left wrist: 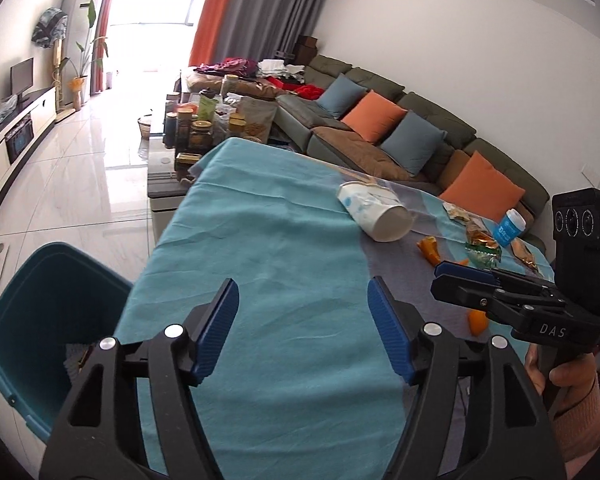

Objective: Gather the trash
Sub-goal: 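Move both tools back over the table toward the paper cup and orange peel, then grasp the blue-dotted paper cup with the left tool while the right tool grasps an orange peel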

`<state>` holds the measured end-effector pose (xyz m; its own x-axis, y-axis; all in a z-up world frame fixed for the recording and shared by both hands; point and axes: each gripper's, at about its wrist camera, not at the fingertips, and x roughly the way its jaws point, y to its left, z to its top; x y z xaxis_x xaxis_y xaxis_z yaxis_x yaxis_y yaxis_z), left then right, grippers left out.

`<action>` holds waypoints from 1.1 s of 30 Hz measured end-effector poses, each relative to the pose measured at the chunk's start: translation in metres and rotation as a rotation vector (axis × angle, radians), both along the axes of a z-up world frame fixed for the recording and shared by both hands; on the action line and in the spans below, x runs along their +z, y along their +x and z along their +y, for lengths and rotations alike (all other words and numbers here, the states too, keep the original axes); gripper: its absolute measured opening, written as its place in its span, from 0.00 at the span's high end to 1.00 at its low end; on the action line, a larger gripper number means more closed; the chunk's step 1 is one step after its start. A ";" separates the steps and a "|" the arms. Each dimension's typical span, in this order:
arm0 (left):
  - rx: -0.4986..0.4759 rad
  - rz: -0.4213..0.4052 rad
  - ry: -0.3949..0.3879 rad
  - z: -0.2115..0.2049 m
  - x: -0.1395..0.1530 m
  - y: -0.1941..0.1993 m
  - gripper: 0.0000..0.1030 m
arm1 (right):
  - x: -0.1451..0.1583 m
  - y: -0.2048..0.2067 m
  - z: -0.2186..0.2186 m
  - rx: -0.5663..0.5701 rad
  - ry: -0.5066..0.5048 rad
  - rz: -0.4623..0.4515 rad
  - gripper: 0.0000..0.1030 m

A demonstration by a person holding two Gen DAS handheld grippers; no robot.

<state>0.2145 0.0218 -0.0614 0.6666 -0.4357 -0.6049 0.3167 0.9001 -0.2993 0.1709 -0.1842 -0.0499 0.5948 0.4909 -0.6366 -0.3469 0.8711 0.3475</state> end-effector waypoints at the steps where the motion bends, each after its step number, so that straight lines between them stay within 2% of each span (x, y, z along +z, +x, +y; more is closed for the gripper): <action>1: -0.015 0.009 -0.005 -0.009 0.000 0.005 0.34 | -0.001 0.001 -0.007 -0.019 -0.008 0.002 0.66; 5: -0.061 0.052 -0.016 -0.046 -0.002 0.032 0.33 | -0.001 0.003 -0.034 -0.085 -0.052 -0.002 0.65; 7: -0.081 0.067 -0.014 -0.063 -0.002 0.047 0.33 | -0.001 0.005 -0.044 -0.110 -0.067 -0.007 0.58; 16: -0.099 0.106 0.017 -0.123 -0.006 0.097 0.33 | -0.013 0.020 -0.071 -0.147 -0.107 0.024 0.58; 25: -0.077 0.193 -0.012 -0.138 -0.024 0.131 0.34 | -0.023 0.027 -0.074 -0.149 -0.142 0.040 0.58; 29: -0.090 0.226 -0.052 -0.139 -0.031 0.140 0.41 | -0.028 0.034 -0.074 -0.154 -0.155 0.057 0.58; 33: -0.089 0.205 -0.047 -0.139 -0.032 0.136 0.42 | -0.032 0.036 -0.073 -0.145 -0.171 0.072 0.58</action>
<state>0.3509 -0.1175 -0.0931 0.4890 -0.5185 -0.7015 0.3227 0.8546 -0.4067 0.2070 -0.2571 -0.0817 0.6011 0.2851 -0.7466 -0.1937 0.9583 0.2100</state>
